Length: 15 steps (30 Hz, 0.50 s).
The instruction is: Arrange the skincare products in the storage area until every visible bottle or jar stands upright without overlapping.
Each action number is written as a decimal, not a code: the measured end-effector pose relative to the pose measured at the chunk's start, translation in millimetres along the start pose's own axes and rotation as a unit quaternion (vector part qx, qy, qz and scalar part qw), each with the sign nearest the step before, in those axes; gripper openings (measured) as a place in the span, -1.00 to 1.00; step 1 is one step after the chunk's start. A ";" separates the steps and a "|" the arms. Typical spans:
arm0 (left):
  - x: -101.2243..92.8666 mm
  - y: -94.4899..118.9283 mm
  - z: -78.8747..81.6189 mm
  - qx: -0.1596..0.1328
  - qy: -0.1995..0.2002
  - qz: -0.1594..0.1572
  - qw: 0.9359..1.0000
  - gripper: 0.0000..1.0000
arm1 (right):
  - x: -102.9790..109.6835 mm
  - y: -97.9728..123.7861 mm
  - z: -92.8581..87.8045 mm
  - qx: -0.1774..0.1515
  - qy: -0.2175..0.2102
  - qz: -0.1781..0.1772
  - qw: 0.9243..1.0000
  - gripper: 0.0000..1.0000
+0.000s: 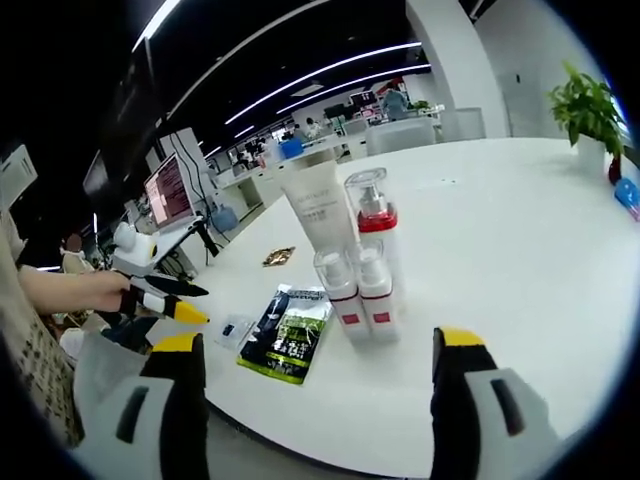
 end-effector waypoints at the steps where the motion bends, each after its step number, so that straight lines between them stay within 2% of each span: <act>1: -0.5 -1.0 0.2 0.001 0.000 -0.001 1.000 0.79 | -0.1 0.0 -0.1 0.001 0.000 0.000 1.000 0.88; 15: 1.8 -12.3 7.6 0.005 -0.007 -0.007 1.000 0.79 | -2.0 0.0 0.5 0.000 -0.005 -0.006 1.000 0.88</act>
Point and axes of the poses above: the point that each gripper's makers call its tool centre point, and the gripper's own axes: y roughly backward along the fingers, x roughly to its left, z roughly out of its top, the point moved 4 cm from there along y, roughly backward along the fingers, and after that the axes turned 13 degrees about -x, right-handed, at the moved point
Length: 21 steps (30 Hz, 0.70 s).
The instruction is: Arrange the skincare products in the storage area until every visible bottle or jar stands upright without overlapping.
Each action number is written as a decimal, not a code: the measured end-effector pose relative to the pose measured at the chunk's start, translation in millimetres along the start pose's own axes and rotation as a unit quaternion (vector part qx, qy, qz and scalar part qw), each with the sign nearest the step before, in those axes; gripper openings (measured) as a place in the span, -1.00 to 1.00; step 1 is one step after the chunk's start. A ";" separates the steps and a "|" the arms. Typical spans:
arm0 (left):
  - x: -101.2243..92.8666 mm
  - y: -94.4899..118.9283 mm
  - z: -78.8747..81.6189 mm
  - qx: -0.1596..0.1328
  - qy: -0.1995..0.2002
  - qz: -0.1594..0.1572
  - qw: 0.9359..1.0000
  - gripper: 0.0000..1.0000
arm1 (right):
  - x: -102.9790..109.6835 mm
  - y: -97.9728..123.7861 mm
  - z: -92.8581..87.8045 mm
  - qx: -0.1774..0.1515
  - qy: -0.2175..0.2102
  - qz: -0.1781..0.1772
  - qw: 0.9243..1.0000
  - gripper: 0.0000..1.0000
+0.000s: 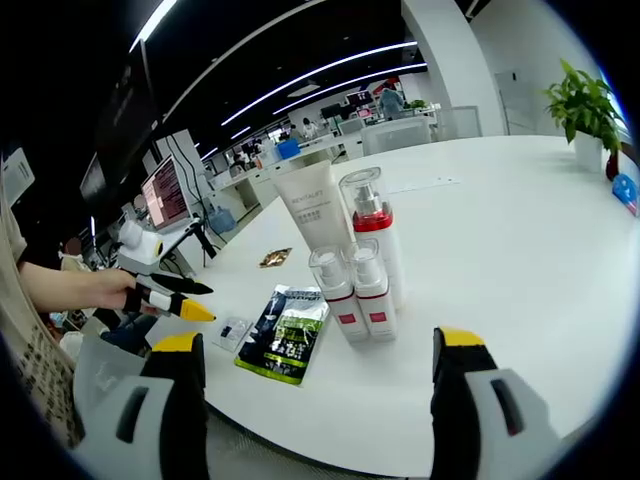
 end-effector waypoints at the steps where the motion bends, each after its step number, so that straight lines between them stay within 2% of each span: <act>1: 1.1 -0.8 0.5 0.000 0.000 0.001 1.000 0.79 | -0.1 0.0 0.0 0.000 0.000 0.000 1.000 0.88; 21: 11.0 -11.9 2.9 0.007 -0.003 0.005 1.000 0.78 | -0.5 0.3 -1.4 0.005 -0.005 -0.002 1.000 0.85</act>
Point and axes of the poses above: the point that each gripper's makers call its tool centre point, and the gripper's own axes: y roughly backward along the fingers, x roughly to its left, z roughly out of its top, the point moved 4 cm from there along y, roughly backward along the fingers, and after that the axes turned 13 degrees about -x, right-handed, at the moved point
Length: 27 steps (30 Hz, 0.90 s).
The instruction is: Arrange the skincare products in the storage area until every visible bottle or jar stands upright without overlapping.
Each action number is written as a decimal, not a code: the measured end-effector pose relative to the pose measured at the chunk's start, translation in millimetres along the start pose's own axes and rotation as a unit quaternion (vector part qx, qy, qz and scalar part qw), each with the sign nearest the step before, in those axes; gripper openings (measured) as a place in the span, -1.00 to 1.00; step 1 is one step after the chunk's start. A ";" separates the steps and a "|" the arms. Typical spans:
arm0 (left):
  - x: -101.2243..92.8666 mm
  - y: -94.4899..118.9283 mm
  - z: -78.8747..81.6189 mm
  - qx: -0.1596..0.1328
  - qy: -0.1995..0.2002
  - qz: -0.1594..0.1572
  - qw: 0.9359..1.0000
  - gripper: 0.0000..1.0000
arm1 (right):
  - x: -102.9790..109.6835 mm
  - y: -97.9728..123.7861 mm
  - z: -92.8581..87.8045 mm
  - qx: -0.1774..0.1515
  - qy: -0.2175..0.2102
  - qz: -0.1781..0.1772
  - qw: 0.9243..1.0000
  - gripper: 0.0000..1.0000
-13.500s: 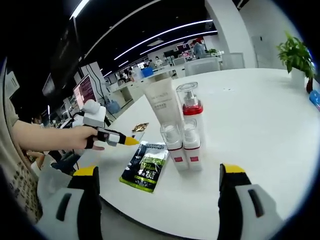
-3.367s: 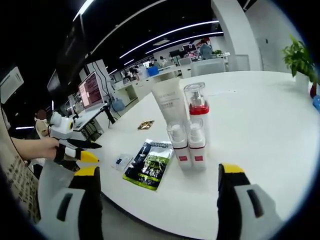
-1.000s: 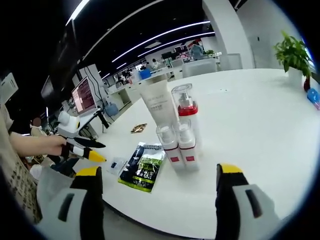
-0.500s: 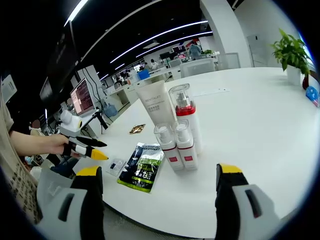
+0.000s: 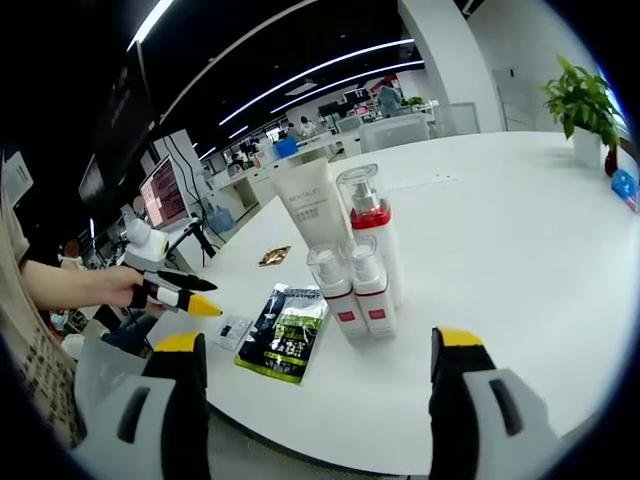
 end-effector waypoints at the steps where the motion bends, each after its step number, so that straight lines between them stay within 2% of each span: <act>1: 1.1 -1.3 0.6 0.001 -0.001 0.001 1.000 0.78 | -0.1 0.0 0.0 0.000 0.000 0.000 1.000 0.85; 8: 8.6 -12.7 4.0 0.006 -0.008 0.005 1.000 0.76 | -0.2 -0.3 -0.8 0.002 -0.001 0.000 1.000 0.85; 18: 17.6 -31.6 18.8 0.006 -0.018 0.008 1.000 0.75 | -0.2 -0.5 -1.1 0.003 -0.001 -0.001 1.000 0.85; 27: 19.5 -39.4 21.3 0.011 -0.015 0.007 1.000 0.74 | -1.7 -0.3 -1.4 0.004 -0.002 -0.004 1.000 0.85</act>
Point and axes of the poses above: the point that each gripper's makers call its tool centre point, and the gripper's own axes: y roughly backward along the fingers, x roughly to its left, z roughly out of its top, the point moved 4 cm from there along y, roughly backward along the fingers, and after that the axes turned 13 degrees about -x, right-handed, at the moved point
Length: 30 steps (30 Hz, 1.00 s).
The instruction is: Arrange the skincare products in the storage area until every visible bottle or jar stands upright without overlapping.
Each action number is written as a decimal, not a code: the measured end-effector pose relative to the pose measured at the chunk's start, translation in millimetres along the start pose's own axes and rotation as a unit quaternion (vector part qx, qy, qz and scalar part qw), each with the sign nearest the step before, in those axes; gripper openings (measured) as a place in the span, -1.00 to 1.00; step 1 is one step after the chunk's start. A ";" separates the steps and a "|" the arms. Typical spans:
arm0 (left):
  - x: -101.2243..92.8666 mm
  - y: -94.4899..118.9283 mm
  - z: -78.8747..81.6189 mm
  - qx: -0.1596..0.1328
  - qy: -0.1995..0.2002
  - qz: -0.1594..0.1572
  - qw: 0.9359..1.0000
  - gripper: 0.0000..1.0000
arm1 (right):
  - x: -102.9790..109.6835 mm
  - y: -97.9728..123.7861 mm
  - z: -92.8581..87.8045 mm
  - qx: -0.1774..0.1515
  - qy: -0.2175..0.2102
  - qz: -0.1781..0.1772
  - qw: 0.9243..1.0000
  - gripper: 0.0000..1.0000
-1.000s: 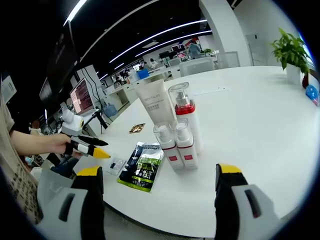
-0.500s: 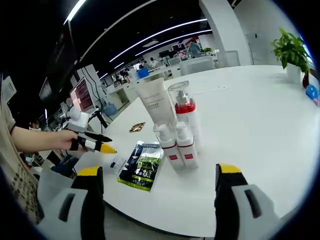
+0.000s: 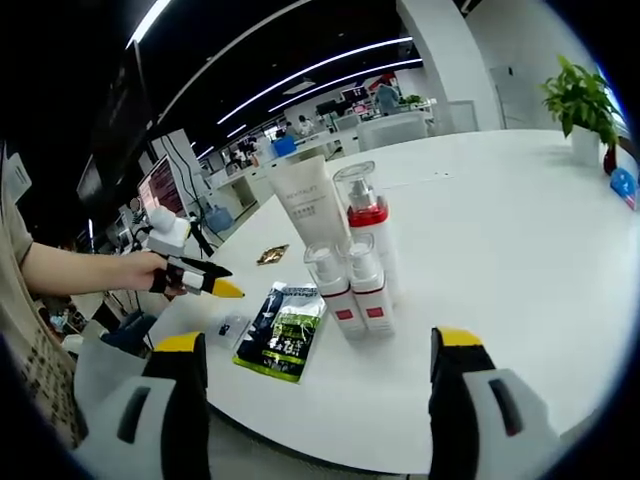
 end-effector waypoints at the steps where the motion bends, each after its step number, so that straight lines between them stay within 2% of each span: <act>1: -0.1 -0.7 -0.3 0.001 0.001 0.000 1.000 0.74 | 0.0 0.0 -0.1 0.000 0.000 0.000 1.000 0.85; 20: 11.7 -17.2 8.7 0.006 0.004 0.008 1.000 0.70 | -0.5 0.0 -1.2 0.004 0.000 -0.001 1.000 0.85; 30: 11.1 -22.5 11.8 0.010 0.004 0.009 1.000 0.69 | -0.5 -0.2 -1.3 0.005 -0.002 -0.002 1.000 0.84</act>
Point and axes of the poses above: the point that each gripper's makers call its tool centre point, and the gripper's own axes: y roughly backward along the fingers, x roughly to its left, z roughly out of its top, the point moved 4 cm from there along y, roughly backward along the fingers, and after that the axes turned 13 degrees about -x, right-handed, at the moved point
